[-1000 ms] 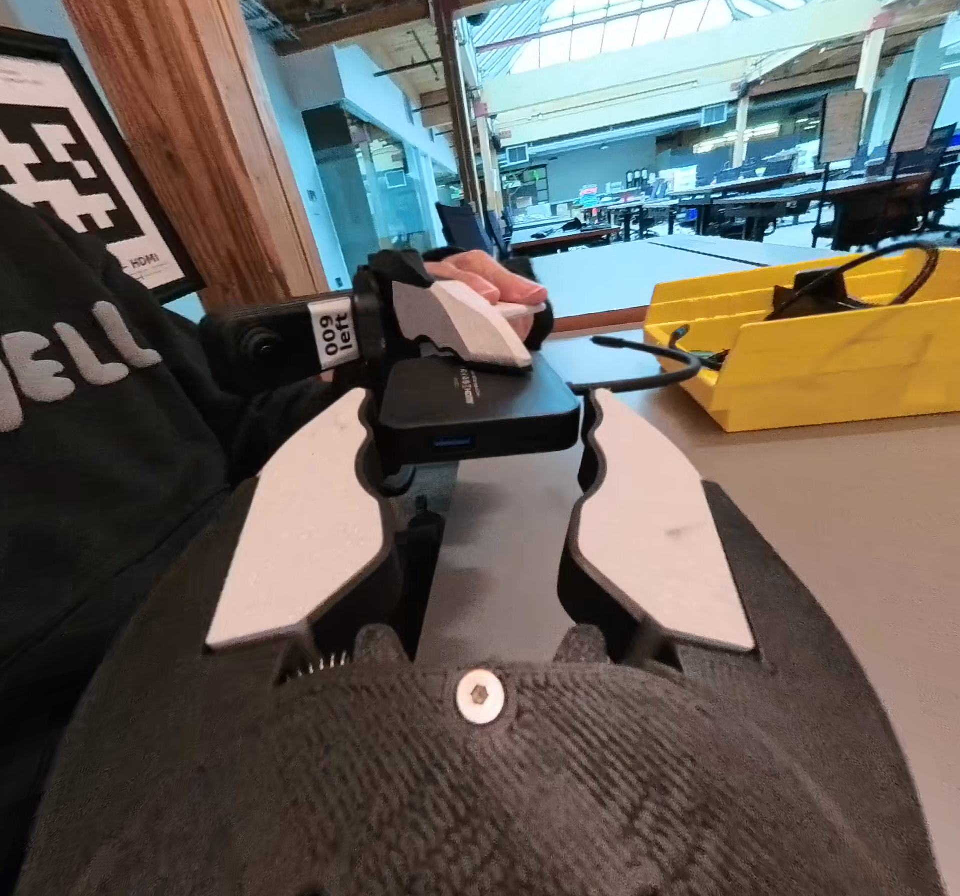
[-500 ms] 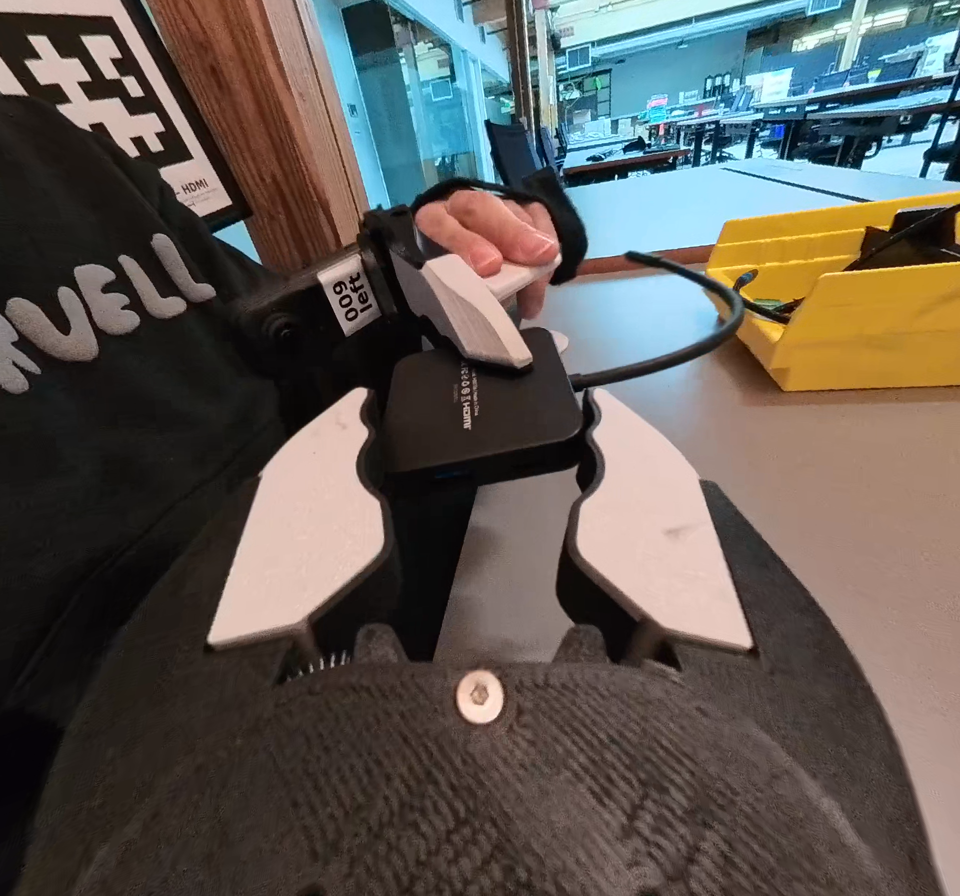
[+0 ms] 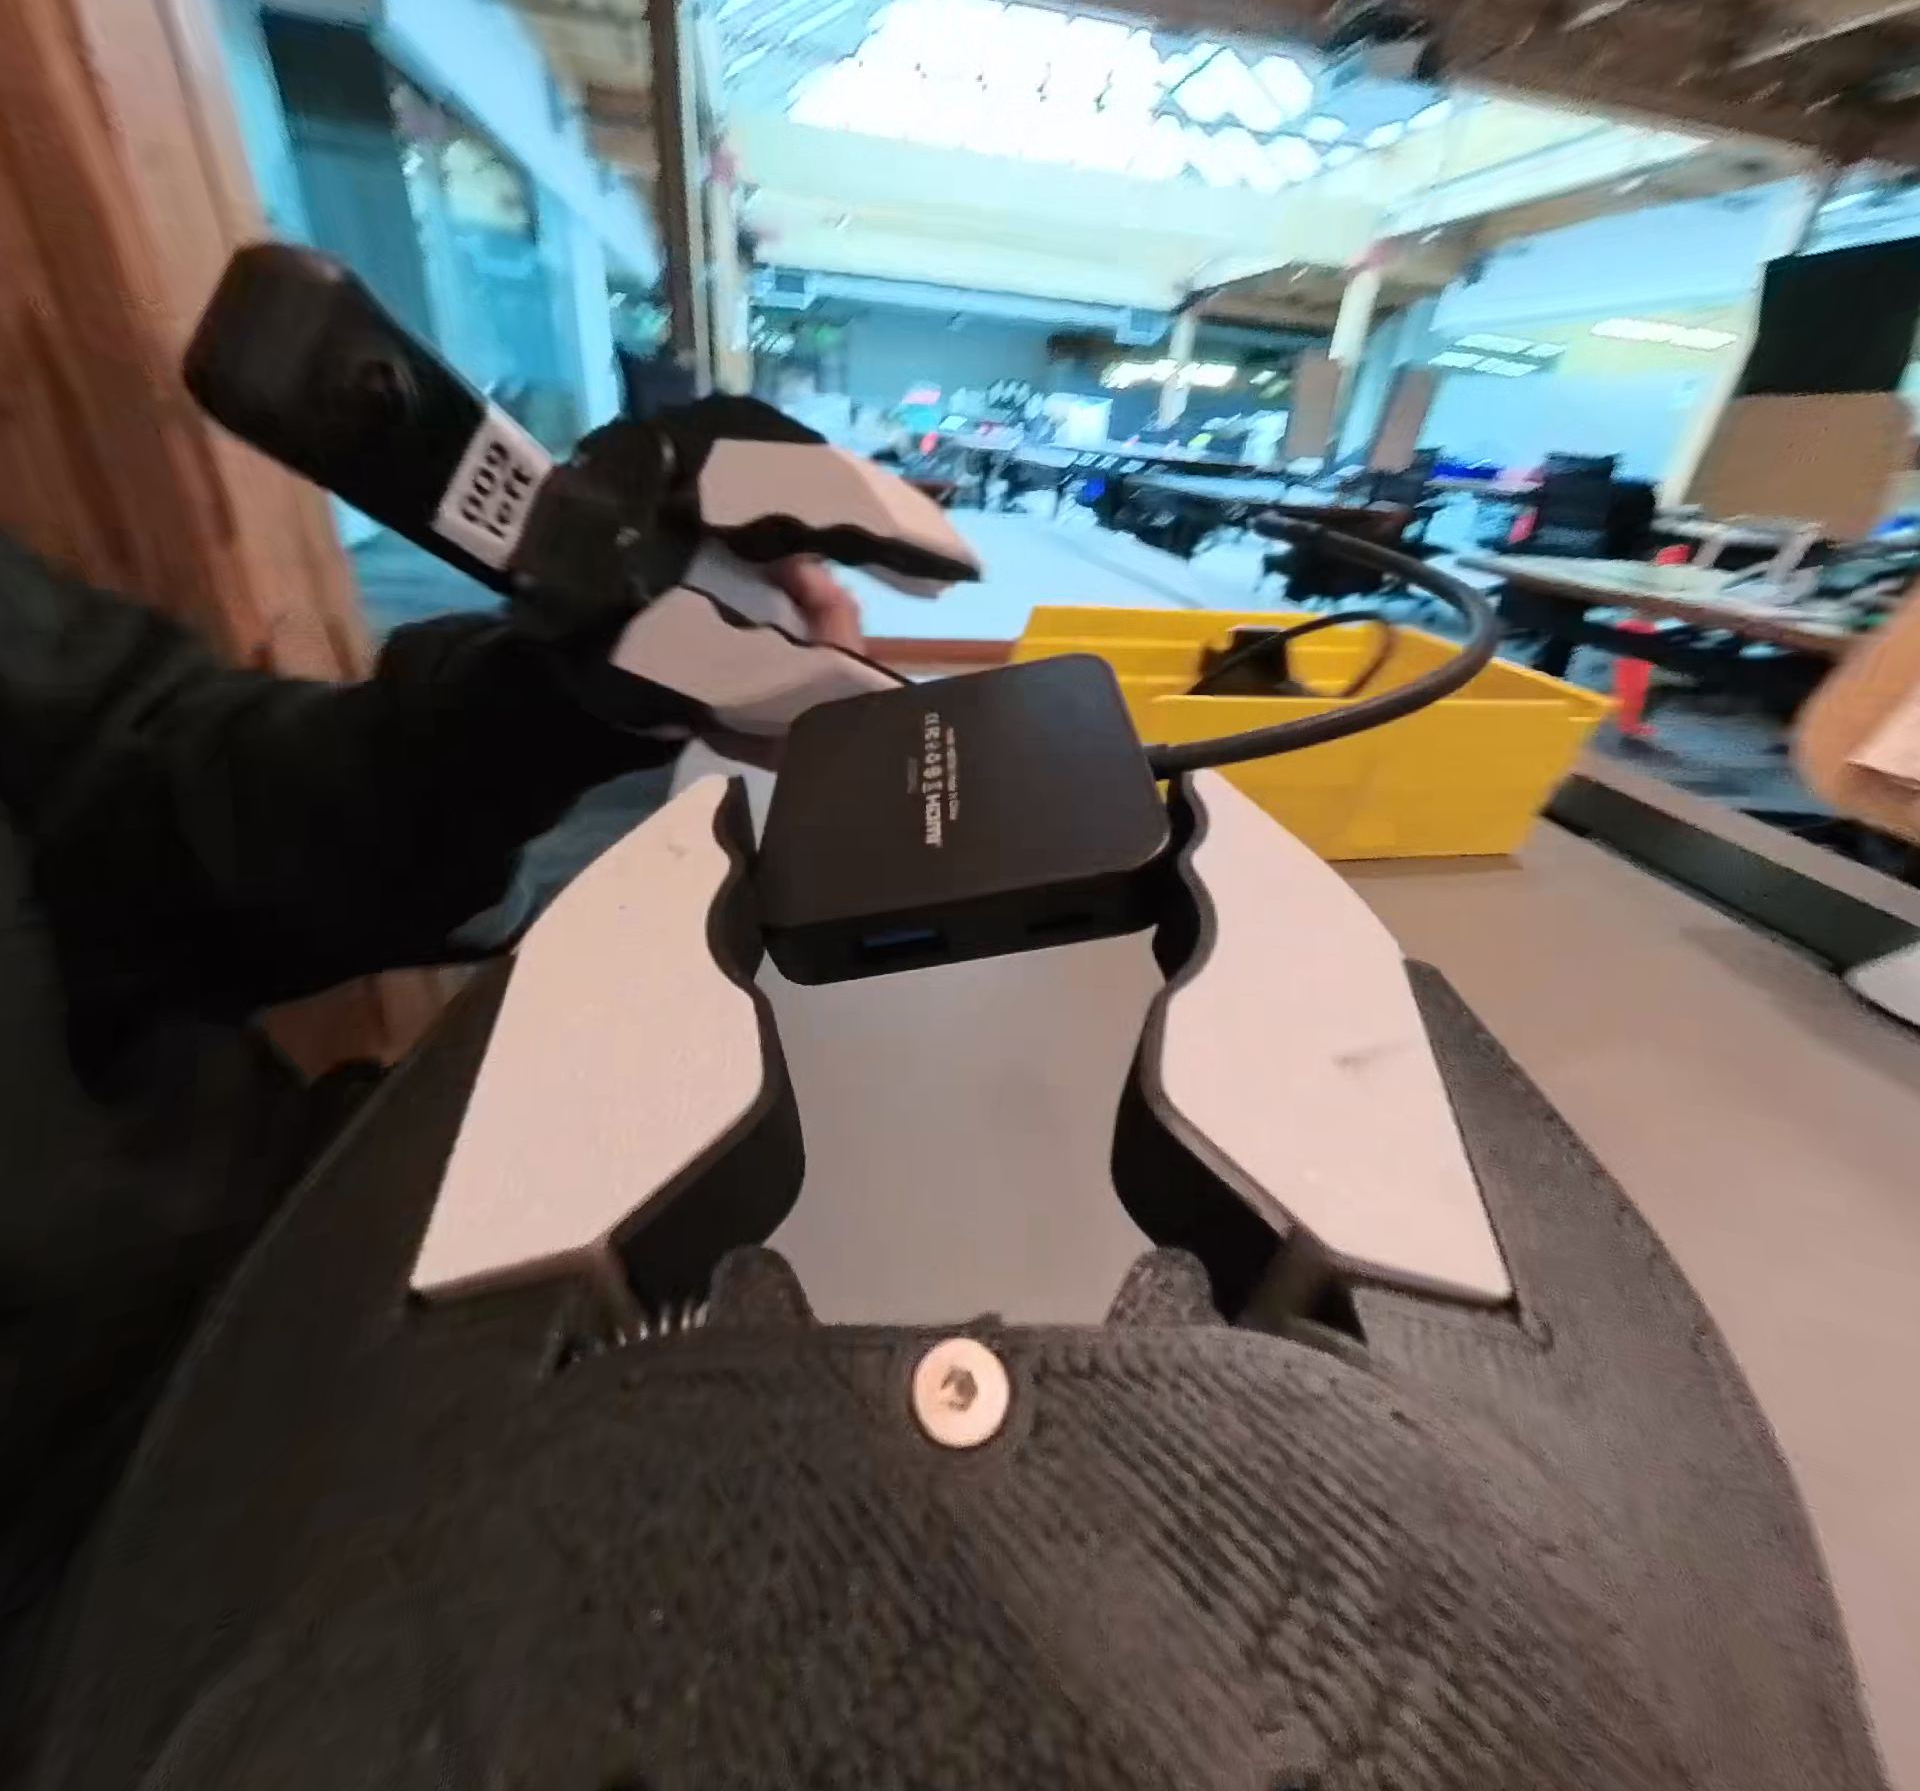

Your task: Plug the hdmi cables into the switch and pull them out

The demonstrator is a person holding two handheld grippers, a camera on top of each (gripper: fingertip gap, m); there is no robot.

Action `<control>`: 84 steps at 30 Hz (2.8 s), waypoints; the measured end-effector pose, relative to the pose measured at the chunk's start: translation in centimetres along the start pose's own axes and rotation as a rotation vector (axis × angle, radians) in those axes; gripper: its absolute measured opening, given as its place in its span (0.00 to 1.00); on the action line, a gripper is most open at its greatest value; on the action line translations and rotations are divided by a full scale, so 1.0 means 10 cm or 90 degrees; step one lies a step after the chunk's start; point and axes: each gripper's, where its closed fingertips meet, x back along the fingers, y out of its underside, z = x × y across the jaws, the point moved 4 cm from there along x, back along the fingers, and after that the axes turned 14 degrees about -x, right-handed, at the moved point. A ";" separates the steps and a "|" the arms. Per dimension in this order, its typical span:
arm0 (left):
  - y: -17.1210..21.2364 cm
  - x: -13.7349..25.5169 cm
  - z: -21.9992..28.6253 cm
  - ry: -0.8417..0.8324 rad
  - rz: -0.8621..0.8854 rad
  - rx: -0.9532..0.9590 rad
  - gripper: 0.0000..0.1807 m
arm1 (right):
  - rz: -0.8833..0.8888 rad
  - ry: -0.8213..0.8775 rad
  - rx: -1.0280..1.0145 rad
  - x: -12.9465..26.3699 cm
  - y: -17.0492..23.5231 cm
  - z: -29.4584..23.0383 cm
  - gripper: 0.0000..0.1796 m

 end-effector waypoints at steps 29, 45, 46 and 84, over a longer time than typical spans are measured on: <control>-0.07 -0.15 0.50 0.530 0.079 1.035 0.08 | -0.098 0.133 0.386 -0.31 0.41 -0.17 0.46; -0.06 -0.21 0.57 0.524 0.060 1.060 0.07 | -0.111 0.135 0.295 -0.35 0.54 -0.10 0.49; -0.05 -0.21 0.57 0.521 0.062 1.069 0.07 | -0.107 0.137 0.300 -0.35 0.54 -0.10 0.49; -0.35 -0.09 0.22 -0.025 0.025 -0.152 0.15 | 0.056 -0.167 -0.253 -0.28 0.18 -0.29 0.48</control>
